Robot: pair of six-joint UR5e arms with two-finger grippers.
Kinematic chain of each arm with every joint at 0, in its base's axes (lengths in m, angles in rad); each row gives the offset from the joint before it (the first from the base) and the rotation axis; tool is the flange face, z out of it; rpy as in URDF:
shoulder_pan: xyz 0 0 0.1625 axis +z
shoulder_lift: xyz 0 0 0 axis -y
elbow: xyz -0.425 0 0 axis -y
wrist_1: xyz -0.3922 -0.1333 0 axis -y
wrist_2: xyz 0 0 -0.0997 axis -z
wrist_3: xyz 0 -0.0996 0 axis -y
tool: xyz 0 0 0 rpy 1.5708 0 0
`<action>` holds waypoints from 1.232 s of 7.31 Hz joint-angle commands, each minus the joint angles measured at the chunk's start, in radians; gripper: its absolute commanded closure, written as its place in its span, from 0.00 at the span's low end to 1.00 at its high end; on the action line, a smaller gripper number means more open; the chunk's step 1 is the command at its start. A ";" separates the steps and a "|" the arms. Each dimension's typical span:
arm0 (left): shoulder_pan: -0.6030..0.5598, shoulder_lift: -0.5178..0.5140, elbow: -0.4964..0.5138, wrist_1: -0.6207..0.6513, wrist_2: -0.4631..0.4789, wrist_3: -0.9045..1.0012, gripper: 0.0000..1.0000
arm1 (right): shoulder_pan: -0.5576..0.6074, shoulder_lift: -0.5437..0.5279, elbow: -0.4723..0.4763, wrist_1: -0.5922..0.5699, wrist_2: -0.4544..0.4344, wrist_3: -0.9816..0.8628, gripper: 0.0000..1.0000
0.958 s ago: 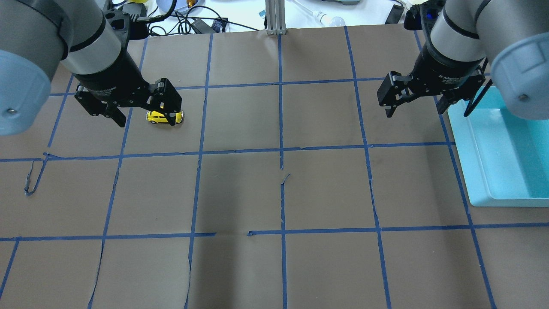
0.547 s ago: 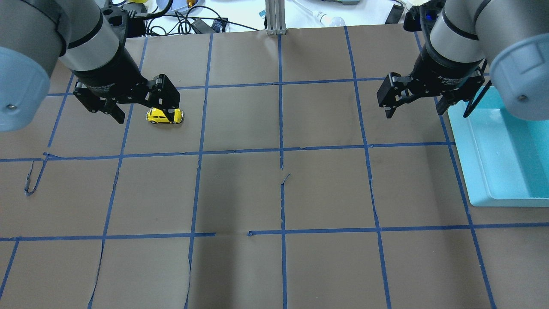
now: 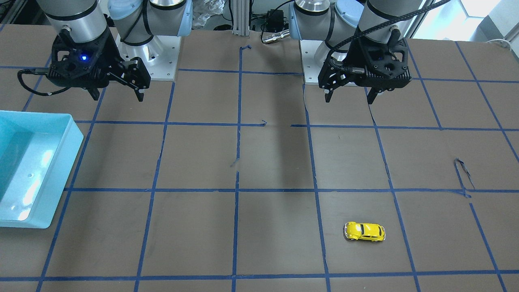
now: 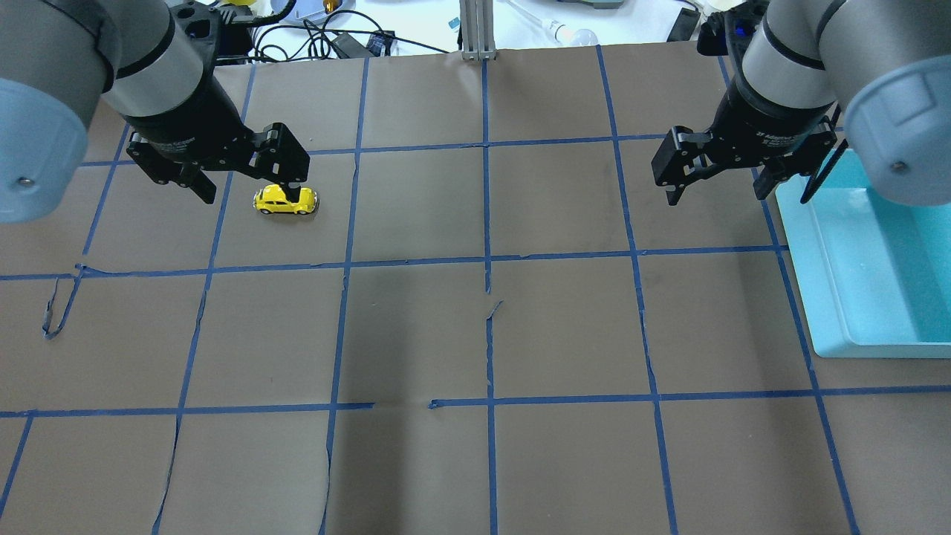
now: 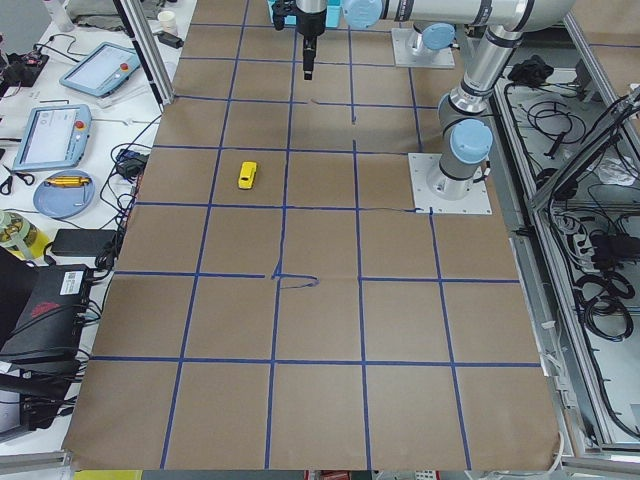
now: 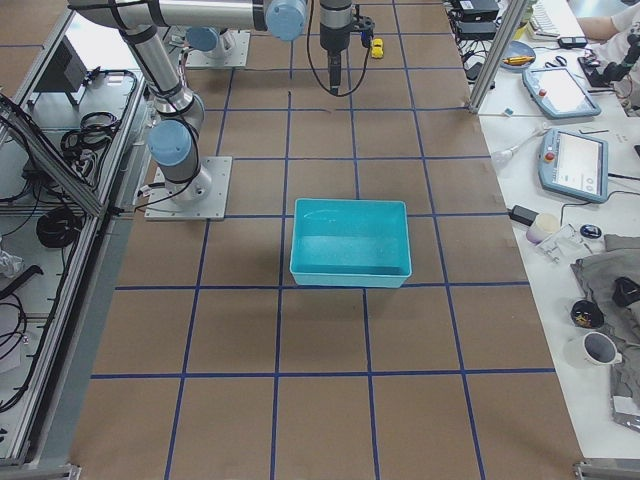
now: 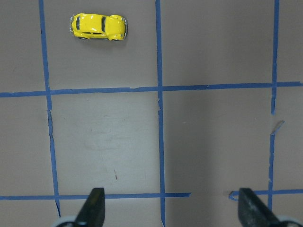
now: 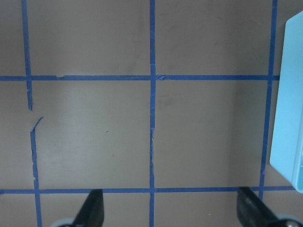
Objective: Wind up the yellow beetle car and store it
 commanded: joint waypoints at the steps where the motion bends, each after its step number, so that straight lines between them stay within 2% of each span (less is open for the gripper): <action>1: 0.001 0.000 -0.003 -0.001 -0.001 0.007 0.00 | 0.000 0.001 0.000 0.001 0.000 -0.003 0.00; 9: 0.001 0.000 -0.005 0.000 0.001 0.039 0.00 | 0.000 0.001 0.001 0.001 0.000 -0.009 0.00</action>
